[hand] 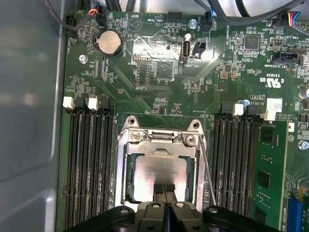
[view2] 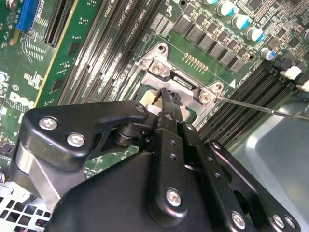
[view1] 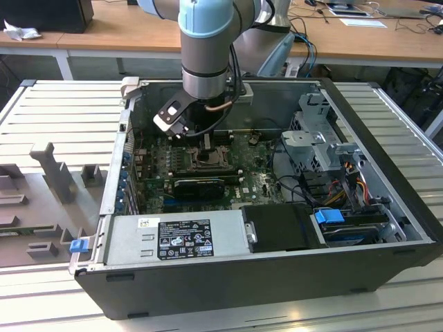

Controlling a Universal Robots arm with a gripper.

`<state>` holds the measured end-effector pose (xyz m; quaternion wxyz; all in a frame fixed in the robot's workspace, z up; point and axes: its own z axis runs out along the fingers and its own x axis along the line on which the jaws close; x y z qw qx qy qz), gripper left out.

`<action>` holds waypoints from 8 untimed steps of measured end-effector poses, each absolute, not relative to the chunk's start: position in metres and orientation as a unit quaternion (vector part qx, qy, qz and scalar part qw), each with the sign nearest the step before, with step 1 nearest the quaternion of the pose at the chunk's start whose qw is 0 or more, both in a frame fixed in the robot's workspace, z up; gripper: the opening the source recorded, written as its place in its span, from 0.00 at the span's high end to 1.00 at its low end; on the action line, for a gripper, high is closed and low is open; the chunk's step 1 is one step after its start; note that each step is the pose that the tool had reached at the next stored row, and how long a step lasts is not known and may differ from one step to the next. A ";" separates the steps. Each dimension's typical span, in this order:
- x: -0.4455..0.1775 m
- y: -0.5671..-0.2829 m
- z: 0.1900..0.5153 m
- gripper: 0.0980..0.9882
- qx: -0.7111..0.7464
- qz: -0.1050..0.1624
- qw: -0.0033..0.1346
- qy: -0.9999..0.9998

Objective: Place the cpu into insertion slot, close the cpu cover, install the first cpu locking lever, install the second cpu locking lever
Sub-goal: 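Close the cpu cover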

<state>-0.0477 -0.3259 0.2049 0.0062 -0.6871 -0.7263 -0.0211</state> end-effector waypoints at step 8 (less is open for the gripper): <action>-0.042 -0.326 0.222 0.99 -0.687 -0.020 0.006 -0.726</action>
